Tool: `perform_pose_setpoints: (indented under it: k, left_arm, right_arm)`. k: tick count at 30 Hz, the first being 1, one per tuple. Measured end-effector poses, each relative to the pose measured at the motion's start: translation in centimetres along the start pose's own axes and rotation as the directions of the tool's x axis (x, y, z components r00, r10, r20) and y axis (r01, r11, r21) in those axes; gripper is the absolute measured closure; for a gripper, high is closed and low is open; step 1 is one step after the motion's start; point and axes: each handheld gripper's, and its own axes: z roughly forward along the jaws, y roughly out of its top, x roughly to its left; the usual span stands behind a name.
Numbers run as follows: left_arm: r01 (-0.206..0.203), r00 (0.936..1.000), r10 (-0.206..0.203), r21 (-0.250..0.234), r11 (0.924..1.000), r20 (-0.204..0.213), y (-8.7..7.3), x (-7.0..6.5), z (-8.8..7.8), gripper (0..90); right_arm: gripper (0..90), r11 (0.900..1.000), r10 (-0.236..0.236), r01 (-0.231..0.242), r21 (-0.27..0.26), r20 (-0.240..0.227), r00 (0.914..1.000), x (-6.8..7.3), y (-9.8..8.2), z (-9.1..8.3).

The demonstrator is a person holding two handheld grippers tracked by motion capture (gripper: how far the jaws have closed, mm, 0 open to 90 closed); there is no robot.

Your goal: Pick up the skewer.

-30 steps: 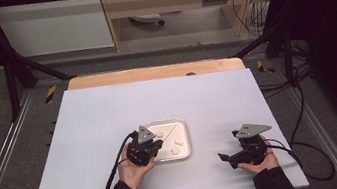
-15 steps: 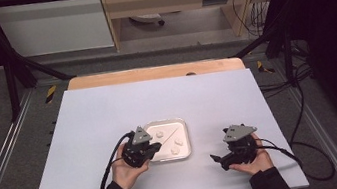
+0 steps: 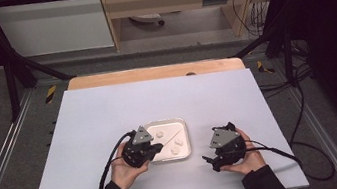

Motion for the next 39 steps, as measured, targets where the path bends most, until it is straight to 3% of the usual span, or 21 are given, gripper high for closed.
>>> perform_pose_setpoints:
  k: [4, 9, 10, 14, 15, 17, 18, 19, 20, 22, 24, 25, 26, 30, 31, 33, 34, 35, 36, 37, 39]
  left_arm:
    - [-0.016, 0.9998, 0.016, -0.002, 0.9999, 0.013, 0.4, -0.3, 0.0, 88.7]
    - [-0.048, 0.9984, 0.047, 0.007, 0.9988, 0.031, 1.1, -1.0, 0.3, 88.8]
    - [-0.052, 0.9981, 0.051, 0.008, 0.9986, 0.034, 1.2, -1.1, 0.4, 88.8]
    - [-0.073, 0.9963, 0.073, 0.012, 0.9972, 0.046, 1.6, -1.7, 0.7, 88.8]
    - [-0.078, 0.9958, 0.078, 0.013, 0.9968, 0.048, 1.7, -1.8, 0.8, 88.8]
    - [-0.086, 0.995, 0.085, 0.016, 0.9962, 0.053, 2.0, -2.1, 1.0, 88.8]
    - [-0.095, 0.9941, 0.094, 0.019, 0.9953, 0.054, 2.1, -2.2, 1.0, 88.8]
    - [-0.096, 0.9938, 0.095, 0.019, 0.9952, 0.058, 2.2, -2.4, 1.1, 88.8]
    - [-0.098, 0.9935, 0.096, 0.019, 0.995, 0.061, 2.3, -2.5, 1.2, 88.8]
    - [-0.103, 0.9926, 0.101, 0.02, 0.9945, 0.067, 2.5, -2.8, 1.4, 88.7]
    - [-0.115, 0.9909, 0.113, 0.03, 0.9929, 0.073, 2.7, -2.9, 1.6, 88.8]
    - [-0.12, 0.9902, 0.117, 0.034, 0.9922, 0.076, 2.8, -3.0, 1.7, 88.8]
    - [-0.124, 0.9895, 0.121, 0.037, 0.9916, 0.079, 2.9, -3.2, 1.9, 88.8]
    - [-0.136, 0.9871, 0.131, 0.047, 0.9896, 0.091, 3.2, -3.5, 2.3, 88.8]
    - [-0.139, 0.9864, 0.134, 0.051, 0.9889, 0.095, 3.3, -3.6, 2.4, 88.8]
    - [-0.145, 0.9853, 0.139, 0.054, 0.988, 0.1, 3.5, -3.8, 2.6, 88.8]
    - [-0.149, 0.9844, 0.143, 0.058, 0.9871, 0.102, 3.6, -3.9, 2.6, 88.8]
    - [-0.152, 0.9838, 0.145, 0.059, 0.9867, 0.105, 3.7, -4.0, 2.8, 88.8]
    - [-0.15, 0.9838, 0.144, 0.059, 0.9868, 0.107, 3.7, -4.1, 2.9, 88.8]
    - [-0.155, 0.9828, 0.147, 0.06, 0.9861, 0.111, 3.8, -4.2, 3.0, 88.8]
    - [-0.157, 0.9817, 0.149, 0.058, 0.9859, 0.119, 4.0, -4.4, 3.1, 88.8]
  right_arm:
    - [7.4, 0.998, -0.058, 0.058, 0.01, 0.014, 0.9982, 0.3, 0.8, 0.1]
    - [11.5, 0.989, -0.15, 0.15, 0.009, 0.033, 0.9882, 0.8, 1.5, 0.1]
    - [11.5, 0.989, -0.15, 0.15, 0.009, 0.033, 0.9882, 0.8, 1.5, 0.1]
    - [17.0, 0.97, -0.242, 0.242, 0.009, 0.053, 0.9688, 1.2, 2.0, 0.2]
    - [17.0, 0.97, -0.242, 0.242, 0.009, 0.053, 0.9688, 1.2, 2.0, 0.2]
    - [21.3, 0.953, -0.304, 0.303, 0.014, 0.057, 0.9511, 1.4, 2.2, 0.3]
    - [21.3, 0.953, -0.304, 0.303, 0.014, 0.057, 0.9511, 1.4, 2.2, 0.3]
    - [22.6, 0.946, -0.324, 0.324, 0.019, 0.057, 0.9442, 1.5, 2.3, 0.4]
    - [25.3, 0.932, -0.362, 0.361, 0.027, 0.056, 0.9304, 1.6, 2.4, 0.5]
    - [26.5, 0.927, -0.375, 0.375, 0.026, 0.057, 0.9251, 1.7, 2.4, 0.6]
    - [31.0, 0.902, -0.431, 0.43, 0.029, 0.054, 0.9006, 1.7, 2.4, 0.7]
    - [31.0, 0.902, -0.431, 0.43, 0.029, 0.054, 0.9006, 1.7, 2.4, 0.7]
    - [33.9, 0.887, -0.463, 0.461, 0.032, 0.057, 0.8848, 1.7, 2.3, 0.7]
    - [38.4, 0.877, -0.48, 0.479, 0.034, 0.055, 0.8754, 1.8, 2.3, 0.6]
    - [39.6, 0.871, -0.492, 0.491, 0.032, 0.056, 0.8688, 1.8, 2.3, 0.6]
    - [43.9, 0.848, -0.531, 0.529, 0.038, 0.058, 0.8456, 1.8, 2.3, 0.6]
    - [43.9, 0.848, -0.531, 0.529, 0.038, 0.058, 0.8456, 1.8, 2.3, 0.6]
    - [45.2, 0.837, -0.547, 0.545, 0.041, 0.059, 0.835, 1.8, 2.4, 0.6]
    - [46.6, 0.82, -0.572, 0.571, 0.038, 0.063, 0.8179, 1.7, 2.5, 0.6]
    - [48.0, 0.822, -0.57, 0.568, 0.037, 0.063, 0.8195, 1.8, 2.5, 0.5]
    - [52.0, 0.801, -0.598, 0.597, 0.03, 0.065, 0.7989, 1.8, 2.6, 0.5]
